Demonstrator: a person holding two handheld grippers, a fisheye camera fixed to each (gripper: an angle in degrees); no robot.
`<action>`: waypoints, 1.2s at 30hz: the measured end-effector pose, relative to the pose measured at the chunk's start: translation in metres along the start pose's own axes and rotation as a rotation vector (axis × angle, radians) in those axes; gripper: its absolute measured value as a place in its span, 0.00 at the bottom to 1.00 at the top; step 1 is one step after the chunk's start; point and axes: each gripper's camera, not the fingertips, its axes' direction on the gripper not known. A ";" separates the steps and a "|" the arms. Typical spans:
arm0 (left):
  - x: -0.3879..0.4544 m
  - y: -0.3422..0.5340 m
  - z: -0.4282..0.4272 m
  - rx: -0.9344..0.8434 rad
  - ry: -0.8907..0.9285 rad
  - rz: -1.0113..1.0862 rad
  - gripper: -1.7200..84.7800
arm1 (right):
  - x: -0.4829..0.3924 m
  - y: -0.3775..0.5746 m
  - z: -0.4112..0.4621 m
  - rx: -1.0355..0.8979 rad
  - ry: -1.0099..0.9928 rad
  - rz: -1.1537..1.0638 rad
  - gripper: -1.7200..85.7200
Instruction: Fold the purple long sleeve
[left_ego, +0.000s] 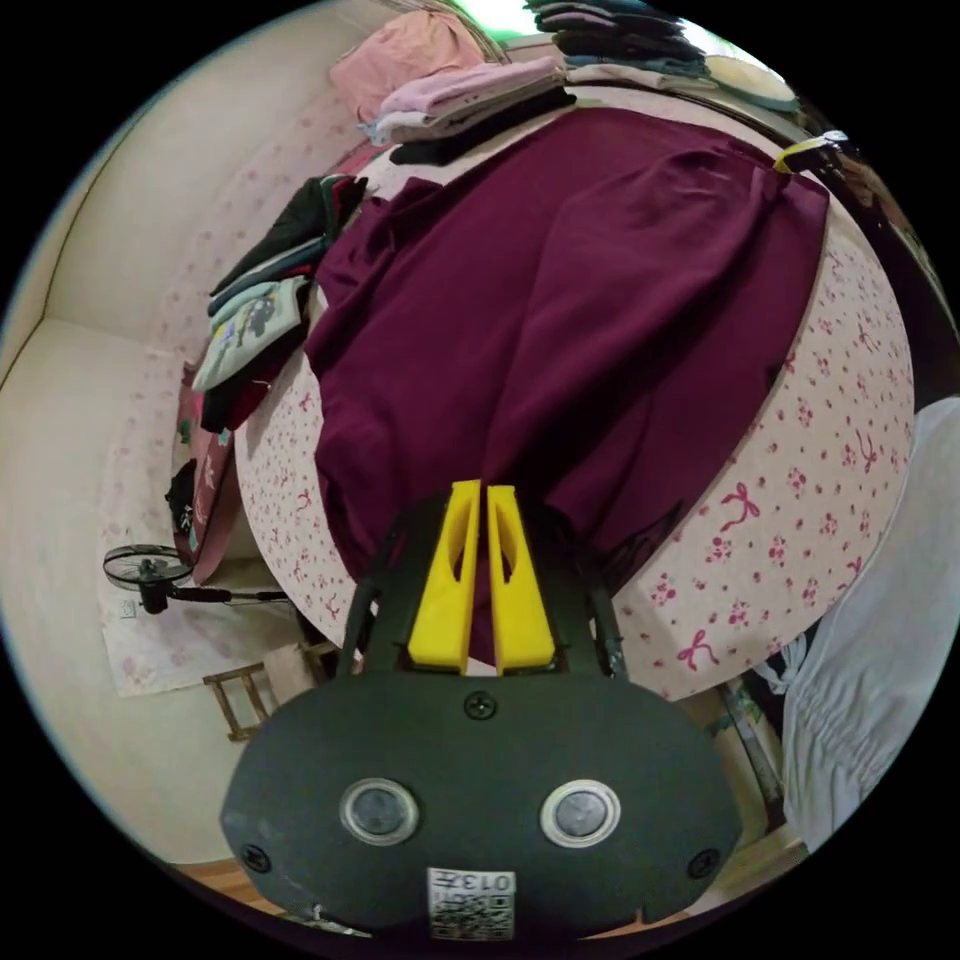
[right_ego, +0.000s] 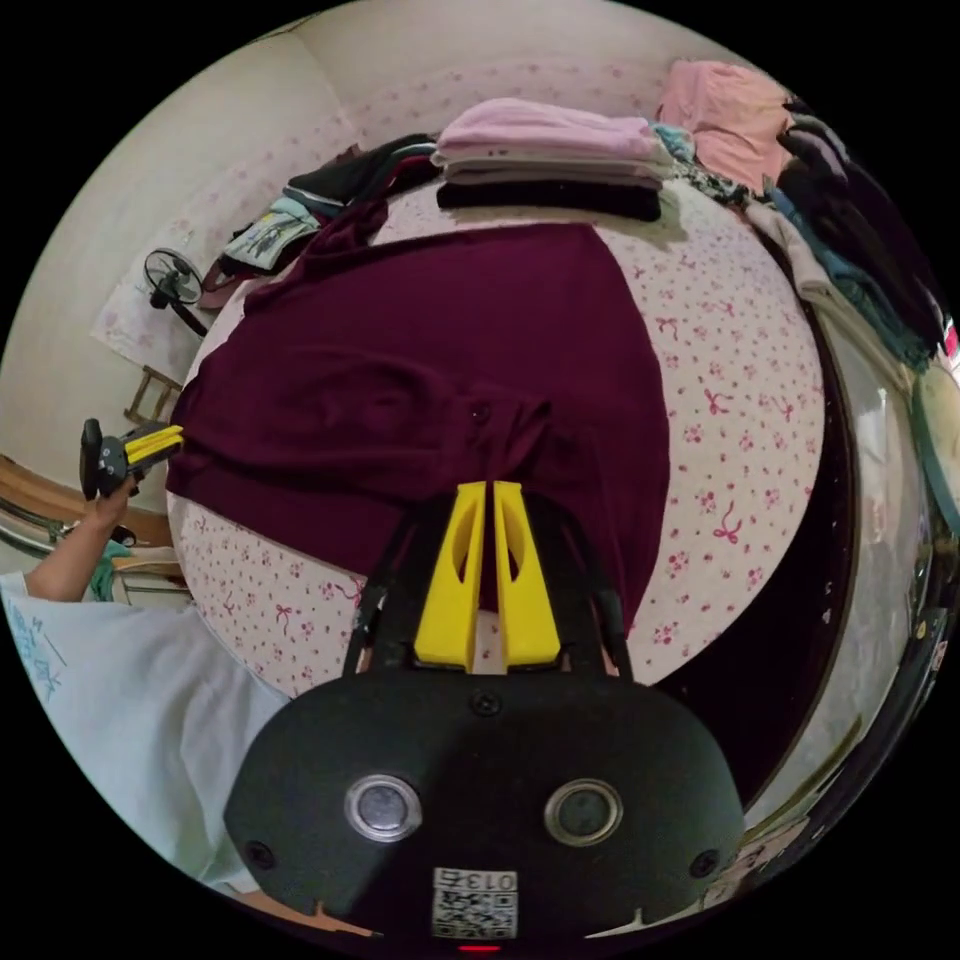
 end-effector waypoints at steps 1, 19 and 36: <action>0.003 0.003 -0.008 0.026 -0.017 0.000 0.03 | -0.001 0.001 -0.007 0.025 0.018 -0.015 0.04; 0.044 0.027 -0.018 0.042 -0.093 0.018 0.02 | -0.002 0.032 0.001 0.131 0.175 0.003 0.04; -0.050 0.132 -0.021 0.109 0.100 -0.352 0.10 | -0.010 -0.031 0.007 0.185 0.032 -0.028 0.05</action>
